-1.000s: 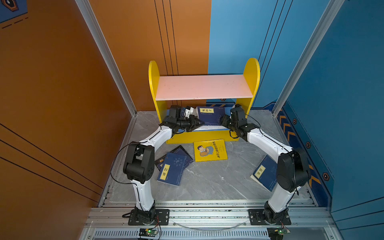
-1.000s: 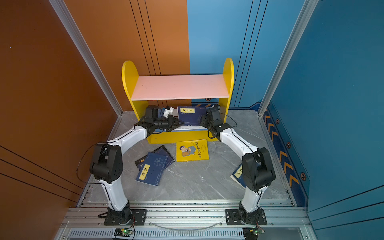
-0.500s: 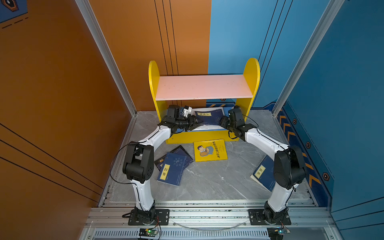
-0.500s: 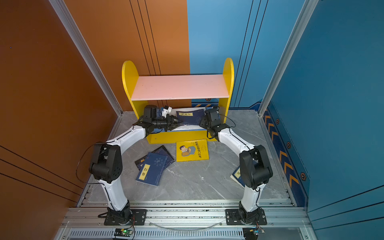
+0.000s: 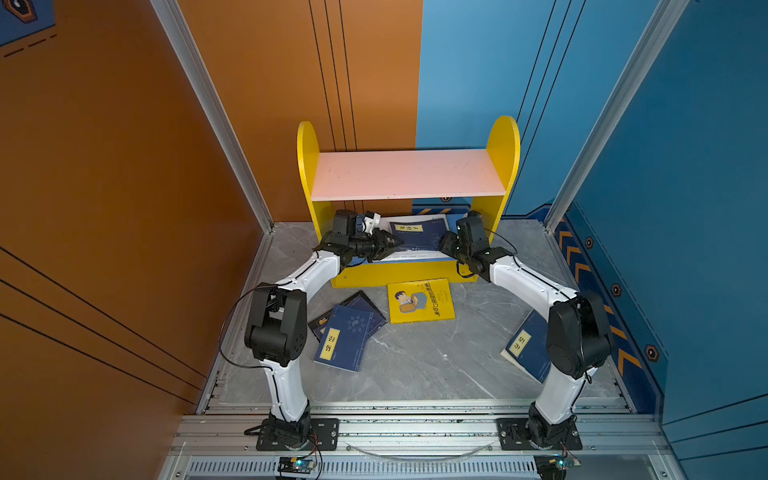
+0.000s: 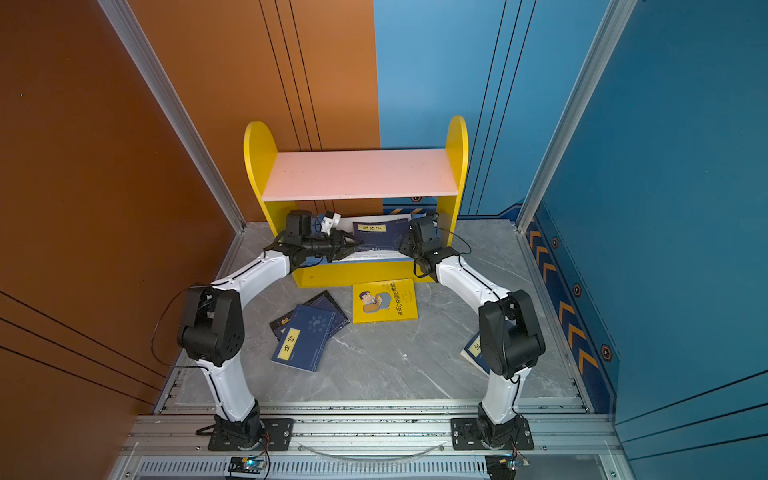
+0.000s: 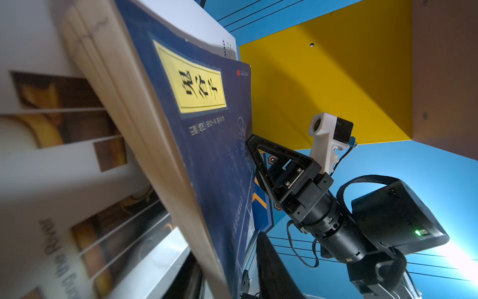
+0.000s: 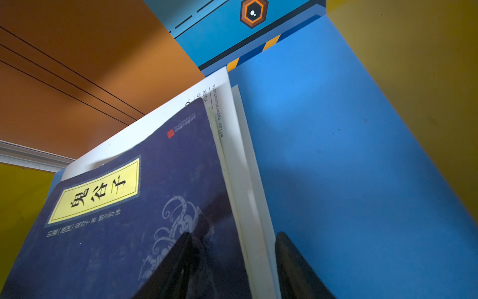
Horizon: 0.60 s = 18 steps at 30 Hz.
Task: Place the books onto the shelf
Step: 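Lower the dark blue book onto the white book with both grippers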
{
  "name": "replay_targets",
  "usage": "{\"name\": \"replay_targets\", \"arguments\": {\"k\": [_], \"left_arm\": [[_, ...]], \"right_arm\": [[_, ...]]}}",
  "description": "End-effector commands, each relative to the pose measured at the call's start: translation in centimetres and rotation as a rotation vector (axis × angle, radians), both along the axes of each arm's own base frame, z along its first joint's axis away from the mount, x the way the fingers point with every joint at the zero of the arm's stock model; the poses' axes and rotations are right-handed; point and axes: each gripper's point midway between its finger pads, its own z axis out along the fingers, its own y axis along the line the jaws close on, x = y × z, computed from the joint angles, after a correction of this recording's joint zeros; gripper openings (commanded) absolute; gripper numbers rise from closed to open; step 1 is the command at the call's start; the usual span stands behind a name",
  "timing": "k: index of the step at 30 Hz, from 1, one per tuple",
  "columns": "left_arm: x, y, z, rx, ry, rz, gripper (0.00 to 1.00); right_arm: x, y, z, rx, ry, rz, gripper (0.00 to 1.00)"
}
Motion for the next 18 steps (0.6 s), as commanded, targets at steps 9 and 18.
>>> {"name": "replay_targets", "arguments": {"k": [9, 18], "left_arm": [[0.9, 0.6, -0.8, -0.045, 0.003, 0.059, 0.18], [0.4, 0.6, -0.4, -0.038, -0.015, 0.068, 0.10]], "right_arm": [[-0.2, 0.3, -0.7, -0.028, 0.030, 0.006, 0.53], [-0.3, 0.4, 1.0, -0.020, -0.006, 0.020, 0.55]]}}
